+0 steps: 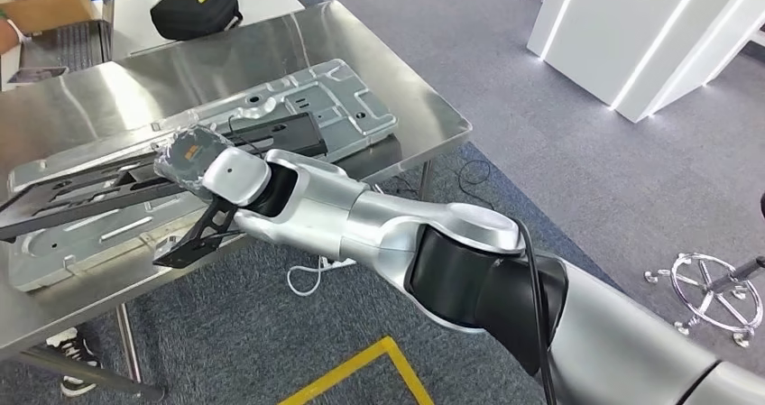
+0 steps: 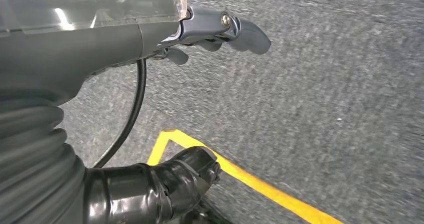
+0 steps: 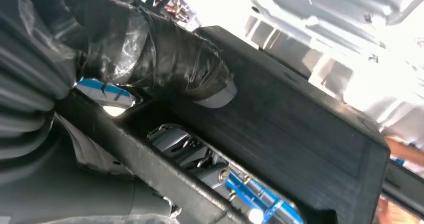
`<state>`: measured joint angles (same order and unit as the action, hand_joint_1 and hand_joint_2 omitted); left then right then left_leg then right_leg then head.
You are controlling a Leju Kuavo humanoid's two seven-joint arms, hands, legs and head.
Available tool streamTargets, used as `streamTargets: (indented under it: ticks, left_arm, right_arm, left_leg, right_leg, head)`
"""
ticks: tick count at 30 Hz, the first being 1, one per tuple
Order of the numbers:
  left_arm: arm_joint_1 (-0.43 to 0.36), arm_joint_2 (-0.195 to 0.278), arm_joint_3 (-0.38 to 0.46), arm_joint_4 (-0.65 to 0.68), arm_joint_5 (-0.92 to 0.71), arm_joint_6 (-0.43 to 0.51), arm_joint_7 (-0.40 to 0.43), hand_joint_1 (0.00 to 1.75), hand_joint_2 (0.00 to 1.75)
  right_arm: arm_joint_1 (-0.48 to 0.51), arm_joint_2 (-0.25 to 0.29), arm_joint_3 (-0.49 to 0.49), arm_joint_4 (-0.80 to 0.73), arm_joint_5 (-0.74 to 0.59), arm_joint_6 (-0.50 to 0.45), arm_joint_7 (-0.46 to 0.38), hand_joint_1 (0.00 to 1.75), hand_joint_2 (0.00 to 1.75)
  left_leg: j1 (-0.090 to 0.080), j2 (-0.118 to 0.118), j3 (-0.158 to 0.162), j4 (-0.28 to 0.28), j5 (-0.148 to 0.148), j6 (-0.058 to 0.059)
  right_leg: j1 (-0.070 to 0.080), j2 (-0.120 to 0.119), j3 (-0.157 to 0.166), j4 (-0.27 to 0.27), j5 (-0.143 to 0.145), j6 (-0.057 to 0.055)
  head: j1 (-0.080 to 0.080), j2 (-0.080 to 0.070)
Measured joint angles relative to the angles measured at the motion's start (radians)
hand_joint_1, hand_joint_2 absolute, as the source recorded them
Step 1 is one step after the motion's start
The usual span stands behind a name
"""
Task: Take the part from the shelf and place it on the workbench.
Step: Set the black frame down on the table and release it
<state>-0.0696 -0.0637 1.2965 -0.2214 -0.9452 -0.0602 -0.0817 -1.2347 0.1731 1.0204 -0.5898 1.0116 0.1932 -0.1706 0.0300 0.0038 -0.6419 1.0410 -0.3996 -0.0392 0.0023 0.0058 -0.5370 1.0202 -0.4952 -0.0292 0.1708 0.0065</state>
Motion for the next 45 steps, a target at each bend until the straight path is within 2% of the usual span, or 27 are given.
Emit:
streamTargets:
  ticks: [3, 5, 6, 8, 9, 10, 11, 13, 14, 15, 16, 17, 20, 22, 24, 25, 26, 28, 29, 31, 35, 37, 39, 40, 41, 43, 45]
  left_arm:
    - [-0.003, 0.006, 0.003, 0.000, 0.004, -0.002, 0.007, 0.00, 1.75]
    - [-0.004, 0.011, 0.004, 0.000, 0.007, -0.009, 0.006, 0.00, 1.75]
    - [-0.004, 0.013, 0.004, 0.000, 0.009, -0.019, 0.000, 0.00, 1.75]
    - [-0.007, 0.015, 0.005, 0.000, 0.012, -0.041, -0.018, 0.00, 1.75]
    - [-0.008, 0.015, 0.005, 0.000, 0.013, -0.047, -0.026, 0.00, 1.75]
    - [-0.009, 0.014, 0.006, 0.000, 0.013, -0.048, -0.030, 0.00, 1.75]
    - [-0.009, 0.013, 0.006, 0.000, 0.012, -0.048, -0.033, 0.00, 1.75]
    - [-0.009, 0.007, 0.006, 0.001, 0.012, -0.047, -0.036, 0.00, 1.75]
    - [-0.009, 0.004, 0.006, 0.002, 0.012, -0.047, -0.038, 0.00, 1.75]
    - [-0.009, 0.002, 0.007, 0.003, 0.012, -0.047, -0.039, 0.00, 1.75]
    - [-0.010, -0.001, 0.008, 0.004, 0.012, -0.047, -0.039, 0.00, 1.75]
    - [-0.011, -0.001, 0.009, 0.005, 0.012, -0.047, -0.039, 0.00, 1.75]
    - [-0.013, -0.002, 0.013, 0.006, 0.012, -0.047, -0.038, 0.00, 1.75]
    - [-0.014, -0.001, 0.014, 0.006, 0.012, -0.047, -0.038, 0.00, 1.75]
    - [-0.015, 0.002, 0.017, 0.006, 0.012, -0.046, -0.037, 0.00, 1.75]
    - [-0.014, 0.003, 0.019, 0.006, 0.012, -0.045, -0.037, 0.00, 1.75]
    - [-0.013, 0.004, 0.020, 0.006, 0.012, -0.045, -0.036, 0.00, 1.75]
    - [-0.010, 0.004, 0.021, 0.006, 0.013, -0.045, -0.035, 0.00, 1.75]
    - [-0.010, 0.004, 0.021, 0.007, 0.013, -0.045, -0.035, 0.00, 1.75]
    - [-0.011, 0.003, 0.022, 0.008, 0.013, -0.046, -0.035, 0.00, 1.75]
    - [-0.011, 0.002, 0.022, 0.008, 0.014, -0.048, -0.035, 0.00, 1.75]
    - [-0.011, 0.002, 0.022, 0.008, 0.014, -0.048, -0.035, 0.00, 1.75]
    - [-0.012, 0.002, 0.023, 0.008, 0.014, -0.047, -0.035, 0.00, 1.75]
    - [-0.012, 0.002, 0.023, 0.008, 0.014, -0.047, -0.035, 0.00, 1.75]
    - [-0.012, 0.002, 0.023, 0.008, 0.013, -0.047, -0.035, 0.00, 1.75]
    - [-0.011, 0.001, 0.023, 0.009, 0.013, -0.047, -0.035, 0.00, 1.75]
    - [-0.011, -0.003, 0.023, 0.009, 0.013, -0.046, -0.035, 0.00, 1.75]
  right_arm:
    - [0.000, 0.014, 0.000, 0.004, -0.001, -0.006, 0.009, 1.75, 1.75]
    - [0.004, 0.028, 0.000, 0.007, 0.004, -0.016, 0.020, 1.75, 1.75]
    - [0.005, 0.035, 0.000, 0.009, 0.012, -0.020, 0.027, 1.75, 1.75]
    - [0.002, 0.050, 0.000, 0.013, 0.029, -0.014, 0.039, 1.75, 1.75]
    - [0.000, 0.056, 0.000, 0.015, 0.034, -0.005, 0.044, 1.75, 1.75]
    - [-0.003, 0.062, 0.000, 0.017, 0.035, 0.004, 0.047, 1.75, 1.75]
    - [-0.005, 0.067, 0.001, 0.017, 0.035, 0.011, 0.050, 1.75, 1.75]
    - [-0.011, 0.071, 0.002, 0.018, 0.035, 0.014, 0.053, 1.75, 1.75]
    - [-0.014, 0.072, 0.002, 0.018, 0.036, 0.014, 0.054, 1.75, 1.75]
    - [-0.015, 0.073, 0.002, 0.018, 0.036, 0.014, 0.054, 1.75, 1.75]
    - [-0.015, 0.074, 0.003, 0.018, 0.037, 0.014, 0.054, 1.75, 1.75]
    - [-0.015, 0.075, 0.003, 0.018, 0.037, 0.014, 0.054, 1.75, 1.75]
    - [-0.016, 0.080, 0.005, 0.016, 0.039, 0.013, 0.054, 1.75, 1.75]
    - [-0.015, 0.084, 0.006, 0.016, 0.040, 0.013, 0.054, 1.75, 1.75]
    - [-0.007, 0.087, 0.006, 0.018, 0.041, 0.013, 0.054, 1.75, 1.75]
    - [-0.001, 0.088, 0.006, 0.019, 0.041, 0.014, 0.054, 1.75, 1.75]
    - [0.003, 0.090, 0.006, 0.020, 0.041, 0.015, 0.054, 1.75, 1.75]
    - [0.005, 0.093, 0.006, 0.021, 0.041, 0.017, 0.054, 1.75, 1.75]
    - [0.003, 0.095, 0.006, 0.021, 0.041, 0.017, 0.054, 1.75, 1.75]
    - [0.000, 0.099, 0.007, 0.022, 0.040, 0.019, 0.052, 1.75, 1.75]
    - [-0.004, 0.104, 0.007, 0.023, 0.034, 0.022, 0.048, 1.75, 1.75]
    - [-0.007, 0.105, 0.007, 0.024, 0.033, 0.022, 0.048, 1.75, 1.75]
    - [-0.005, 0.105, 0.007, 0.026, 0.033, 0.022, 0.048, 1.75, 1.75]
    - [-0.003, 0.105, 0.007, 0.028, 0.033, 0.022, 0.048, 1.75, 1.75]
    - [-0.001, 0.105, 0.007, 0.029, 0.032, 0.022, 0.048, 1.75, 1.75]
    - [-0.001, 0.105, 0.007, 0.031, 0.032, 0.022, 0.048, 1.75, 1.75]
    - [-0.003, 0.105, 0.007, 0.033, 0.032, 0.022, 0.048, 1.75, 1.75]
  left_leg:
    - [-0.003, -0.003, 0.007, -0.009, -0.021, 0.026]
    - [0.001, -0.002, 0.018, -0.015, -0.027, 0.038]
    - [0.002, -0.002, 0.024, -0.017, -0.031, 0.043]
    - [0.001, -0.004, 0.033, -0.018, -0.040, 0.051]
    - [0.000, -0.006, 0.039, -0.017, -0.046, 0.053]
    - [-0.001, -0.008, 0.046, -0.017, -0.052, 0.053]
    - [-0.003, -0.009, 0.056, -0.017, -0.059, 0.053]
    - [-0.005, -0.012, 0.077, -0.019, -0.073, 0.051]
    - [-0.006, -0.013, 0.085, -0.021, -0.079, 0.048]
    - [-0.004, -0.013, 0.090, -0.024, -0.083, 0.044]
    - [-0.001, -0.013, 0.091, -0.028, -0.084, 0.039]
    - [0.000, -0.013, 0.093, -0.032, -0.085, 0.034]
    - [-0.004, -0.007, 0.092, -0.022, -0.101, 0.023]
    - [-0.003, -0.006, 0.044, 0.074, -0.139, 0.019]
    - [-0.001, -0.007, -0.031, 0.195, -0.169, 0.010]
    - [0.001, -0.006, -0.056, 0.221, -0.161, 0.005]
    - [0.003, -0.006, -0.063, 0.209, -0.130, 0.000]
    - [0.009, -0.004, -0.036, 0.103, -0.043, -0.011]
    - [0.008, -0.004, -0.017, 0.052, -0.017, -0.014]
    - [0.005, -0.006, 0.002, 0.010, -0.021, -0.004]
    - [0.005, -0.009, 0.013, 0.002, -0.040, 0.027]
    - [0.007, -0.009, 0.025, -0.001, -0.048, 0.038]
    - [0.005, -0.010, 0.036, -0.002, -0.057, 0.044]
    - [0.003, -0.011, 0.042, -0.002, -0.062, 0.045]
    - [0.001, -0.013, 0.050, -0.002, -0.069, 0.045]
    - [-0.003, -0.015, 0.071, -0.003, -0.083, 0.044]
    - [-0.006, -0.016, 0.088, -0.008, -0.095, 0.040]
  right_leg:
    - [0.002, 0.000, -0.005, 0.004, -0.011, 0.011]
    - [0.000, -0.001, -0.020, 0.041, -0.033, 0.019]
    - [-0.003, -0.002, -0.046, 0.091, -0.054, 0.024]
    - [-0.007, -0.003, -0.131, 0.231, -0.095, 0.031]
    - [-0.008, -0.003, -0.171, 0.285, -0.101, 0.032]
    - [-0.008, -0.003, -0.196, 0.303, -0.085, 0.031]
    - [-0.006, -0.003, -0.202, 0.282, -0.048, 0.026]
    - [0.002, -0.002, -0.166, 0.156, 0.051, 0.005]
    - [0.008, -0.002, -0.143, 0.099, 0.085, -0.007]
    - [0.014, -0.003, -0.126, 0.058, 0.102, -0.018]
    - [0.020, -0.003, -0.117, 0.042, 0.101, -0.025]
    - [0.023, -0.003, -0.113, 0.034, 0.098, -0.030]
    - [0.013, -0.006, -0.073, -0.026, 0.088, -0.036]
    - [0.008, -0.006, -0.048, -0.050, 0.082, -0.036]
    - [0.006, -0.006, -0.033, -0.050, 0.069, -0.036]
    - [0.005, -0.005, -0.025, -0.046, 0.060, -0.034]
    - [0.003, -0.004, -0.018, -0.040, 0.050, -0.030]
    - [-0.002, -0.003, -0.006, -0.018, 0.022, -0.018]
    - [-0.003, -0.002, -0.005, -0.004, 0.008, -0.011]
    - [0.000, -0.001, -0.011, 0.014, -0.008, 0.001]
    - [0.000, -0.002, -0.022, 0.041, -0.029, 0.014]
    - [-0.004, -0.003, -0.073, 0.137, -0.065, 0.024]
    - [-0.006, -0.004, -0.160, 0.271, -0.098, 0.028]
    - [-0.006, -0.004, -0.195, 0.309, -0.093, 0.026]
    - [-0.005, -0.004, -0.214, 0.312, -0.068, 0.022]
    - [0.003, -0.003, -0.196, 0.205, 0.032, 0.002]
    - [0.015, -0.002, -0.155, 0.090, 0.099, -0.025]
  head:
    - [0.000, 0.000]
    - [0.000, 0.000]
    - [0.000, 0.000]
    - [0.000, 0.000]
    - [0.001, 0.000]
    - [0.001, 0.000]
    - [0.001, 0.000]
    - [0.000, 0.000]
    - [0.000, 0.000]
    - [0.000, 0.000]
    - [0.000, 0.000]
    - [0.000, 0.000]
    - [0.000, 0.000]
    - [0.000, 0.000]
    - [0.000, 0.000]
    - [0.000, 0.000]
    - [0.000, 0.000]
    - [0.000, 0.000]
    - [-0.001, 0.000]
    - [-0.001, 0.000]
    - [-0.002, 0.000]
    - [-0.001, 0.000]
    - [-0.001, 0.000]
    - [-0.001, 0.000]
    - [-0.001, 0.000]
    - [-0.001, 0.000]
    - [-0.001, 0.000]
